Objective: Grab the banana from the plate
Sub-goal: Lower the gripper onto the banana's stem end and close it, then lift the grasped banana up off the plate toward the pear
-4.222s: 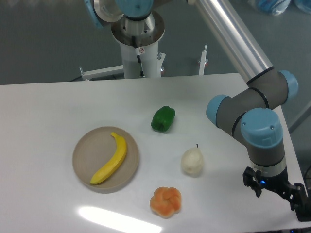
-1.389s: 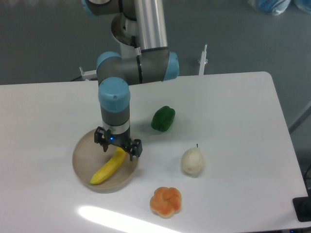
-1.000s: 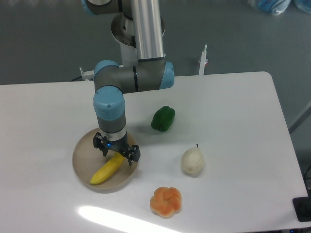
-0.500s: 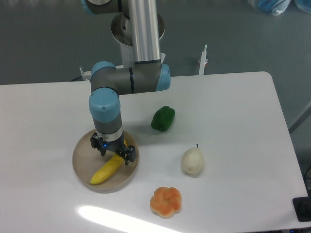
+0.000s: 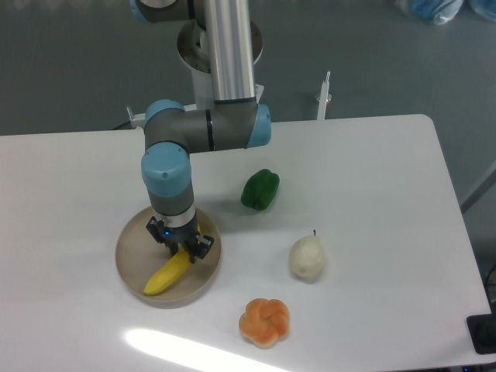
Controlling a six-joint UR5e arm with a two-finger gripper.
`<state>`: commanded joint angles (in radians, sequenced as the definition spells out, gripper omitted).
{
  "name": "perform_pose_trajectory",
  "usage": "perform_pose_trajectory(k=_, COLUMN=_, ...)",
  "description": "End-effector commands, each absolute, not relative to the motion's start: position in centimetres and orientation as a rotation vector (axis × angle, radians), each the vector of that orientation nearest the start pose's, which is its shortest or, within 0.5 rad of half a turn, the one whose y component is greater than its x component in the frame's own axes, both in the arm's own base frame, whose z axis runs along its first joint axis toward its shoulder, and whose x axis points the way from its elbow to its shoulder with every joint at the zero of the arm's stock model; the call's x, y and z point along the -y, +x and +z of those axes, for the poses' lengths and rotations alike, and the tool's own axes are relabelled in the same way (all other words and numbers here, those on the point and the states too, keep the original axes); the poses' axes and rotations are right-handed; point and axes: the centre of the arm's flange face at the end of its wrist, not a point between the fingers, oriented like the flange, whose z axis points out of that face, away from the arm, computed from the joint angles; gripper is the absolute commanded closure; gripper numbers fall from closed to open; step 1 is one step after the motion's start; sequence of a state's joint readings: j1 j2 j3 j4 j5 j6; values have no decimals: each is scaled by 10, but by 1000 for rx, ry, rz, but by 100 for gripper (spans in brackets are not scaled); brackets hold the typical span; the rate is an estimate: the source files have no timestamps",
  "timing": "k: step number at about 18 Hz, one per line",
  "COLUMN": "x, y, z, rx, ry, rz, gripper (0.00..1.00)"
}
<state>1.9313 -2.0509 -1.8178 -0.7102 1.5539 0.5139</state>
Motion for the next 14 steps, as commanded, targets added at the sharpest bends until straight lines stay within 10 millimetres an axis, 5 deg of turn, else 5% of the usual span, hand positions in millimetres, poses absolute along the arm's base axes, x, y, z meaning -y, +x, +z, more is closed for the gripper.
perform_pose_trajectory(k=10, x=-611, y=-87, z=198, rx=-248, ry=-2994, rz=67, gripper=65)
perform_pose_trajectory(k=14, x=-607, y=-93, z=232, rx=-257, ry=-2947, rz=101, gripper=66)
